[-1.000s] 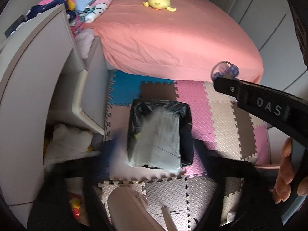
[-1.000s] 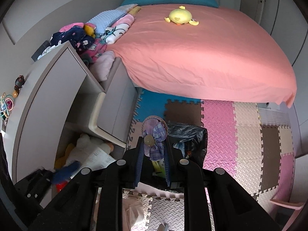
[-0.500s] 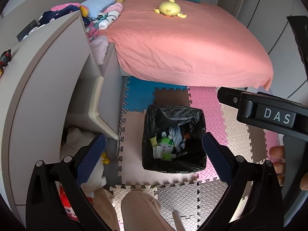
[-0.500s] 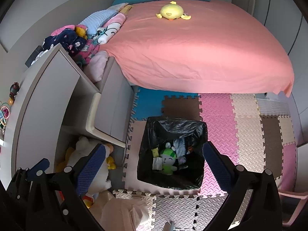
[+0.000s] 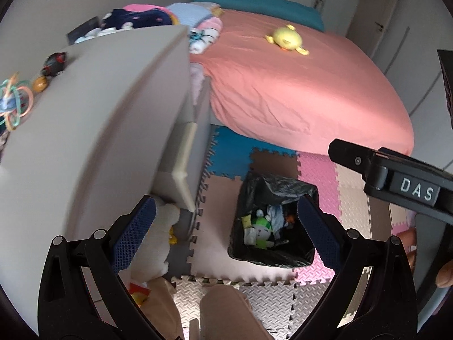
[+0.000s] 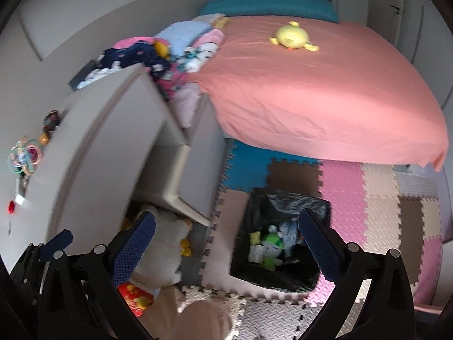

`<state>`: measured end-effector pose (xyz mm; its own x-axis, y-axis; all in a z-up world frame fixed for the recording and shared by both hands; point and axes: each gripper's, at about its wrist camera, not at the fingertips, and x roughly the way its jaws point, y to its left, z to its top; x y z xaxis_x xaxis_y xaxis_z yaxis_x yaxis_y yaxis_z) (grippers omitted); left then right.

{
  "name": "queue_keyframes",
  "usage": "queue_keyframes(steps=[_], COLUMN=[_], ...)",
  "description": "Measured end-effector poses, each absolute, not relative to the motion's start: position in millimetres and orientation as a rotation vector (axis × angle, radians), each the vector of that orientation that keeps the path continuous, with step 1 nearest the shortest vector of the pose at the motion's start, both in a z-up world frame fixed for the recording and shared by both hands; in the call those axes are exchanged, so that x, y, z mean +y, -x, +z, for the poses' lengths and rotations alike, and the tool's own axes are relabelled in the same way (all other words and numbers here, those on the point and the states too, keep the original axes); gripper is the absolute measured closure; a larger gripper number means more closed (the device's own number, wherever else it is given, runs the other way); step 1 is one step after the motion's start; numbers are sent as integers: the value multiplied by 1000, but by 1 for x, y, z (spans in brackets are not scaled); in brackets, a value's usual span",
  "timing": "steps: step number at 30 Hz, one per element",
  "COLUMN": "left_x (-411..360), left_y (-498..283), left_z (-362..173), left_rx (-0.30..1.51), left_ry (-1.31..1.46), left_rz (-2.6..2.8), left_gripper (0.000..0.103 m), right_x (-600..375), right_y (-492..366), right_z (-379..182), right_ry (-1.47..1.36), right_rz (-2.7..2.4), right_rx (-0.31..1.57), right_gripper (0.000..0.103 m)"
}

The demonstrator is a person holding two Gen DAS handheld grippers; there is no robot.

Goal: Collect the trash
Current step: 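Move both tools back over the desk toward the rainbow rings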

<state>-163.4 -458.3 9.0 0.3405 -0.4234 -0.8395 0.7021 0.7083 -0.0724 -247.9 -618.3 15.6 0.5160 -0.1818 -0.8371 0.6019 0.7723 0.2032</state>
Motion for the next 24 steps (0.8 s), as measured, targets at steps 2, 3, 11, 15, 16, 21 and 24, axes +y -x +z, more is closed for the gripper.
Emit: queue_keyframes(steps=[2,3,11,15,16,21,24], left_x=[-444,-438,-381,-347,-337,-291,-262], left_y=[153,148,106,82,75,42,22], left_z=[17,20,43,54,56,62,63], left_rx=[964,959,937,924,924,919,920], left_ry=[-307,-300,-225,-189,-176,-106,-55], left_rz=[-727,-717,-619,-548,-527,-419,-352], left_gripper=[6,6,6,6,6,6,6], right_x=[-606,-598,-547,-520,-513,-473,-451], right_y=[235,226,172,144,137,93,68], right_z=[23,27,53,68,70,80,84], right_ry=[-498,-487,-440,-400,-392,-356,-339], right_rz=[-468,-448,-319,-253,-234,-128,-72], right_rx=[910,908,885,839,832,859,866], right_gripper=[3,3,2,2,3,2,2])
